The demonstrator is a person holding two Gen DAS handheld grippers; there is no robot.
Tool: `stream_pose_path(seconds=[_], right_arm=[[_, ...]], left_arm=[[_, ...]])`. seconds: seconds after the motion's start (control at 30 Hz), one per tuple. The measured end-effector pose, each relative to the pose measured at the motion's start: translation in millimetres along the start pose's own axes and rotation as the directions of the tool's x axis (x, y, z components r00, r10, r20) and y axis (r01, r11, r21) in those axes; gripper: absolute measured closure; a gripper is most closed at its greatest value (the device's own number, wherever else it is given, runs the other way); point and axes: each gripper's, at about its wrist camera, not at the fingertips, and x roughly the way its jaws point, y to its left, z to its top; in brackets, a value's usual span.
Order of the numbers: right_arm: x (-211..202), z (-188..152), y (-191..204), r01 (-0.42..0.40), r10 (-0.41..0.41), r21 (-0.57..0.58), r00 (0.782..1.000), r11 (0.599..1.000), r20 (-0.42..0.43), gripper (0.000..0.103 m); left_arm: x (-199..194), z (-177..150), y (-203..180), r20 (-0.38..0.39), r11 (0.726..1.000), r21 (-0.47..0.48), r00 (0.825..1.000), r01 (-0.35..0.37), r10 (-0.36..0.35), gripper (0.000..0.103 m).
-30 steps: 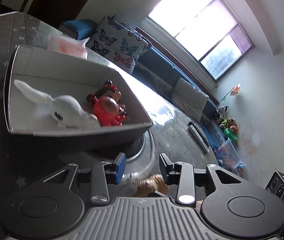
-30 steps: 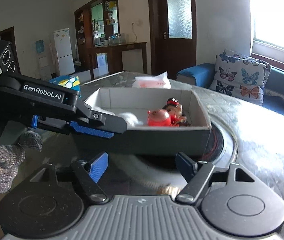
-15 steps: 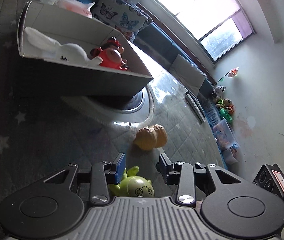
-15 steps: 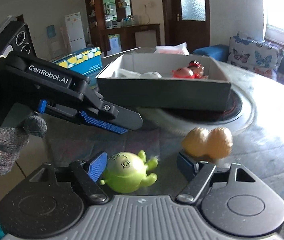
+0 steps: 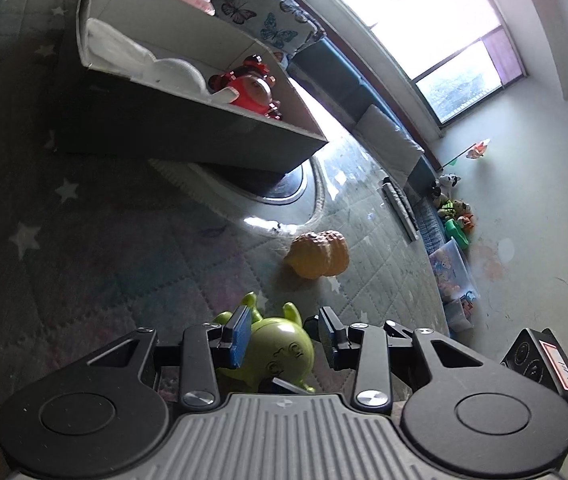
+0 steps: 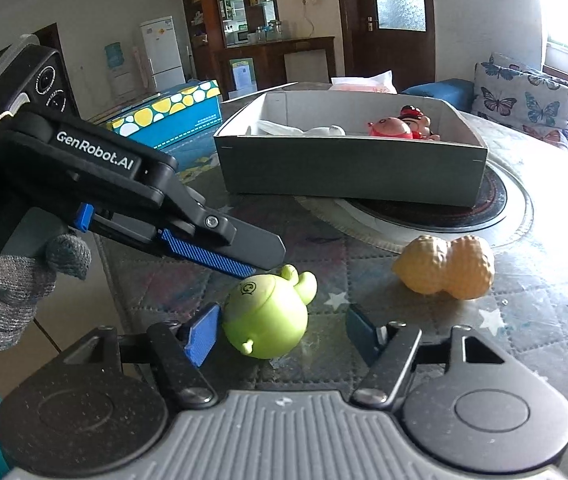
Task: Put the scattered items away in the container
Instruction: 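Close the left gripper on the green alien toy while the right gripper also grips it, then lift the green alien toy with both grippers toward the box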
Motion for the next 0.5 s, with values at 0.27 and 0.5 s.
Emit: stream_pose_path(seconds=[0.27,0.5], right_arm=[[8,-1,1,-0.005,0.005,0.006,1.000,1.000,-0.018,0.052],[7,-2,-2,-0.014,0.015,0.031,1.000,0.999,-0.014,0.052]], left_arm=[[9,-4,10,-0.031,0.998,-0.055,0.999,0.019,-0.021,0.062],[14,-2,13,-0.037,0.996,-0.081,0.999,0.032,-0.035,0.060]])
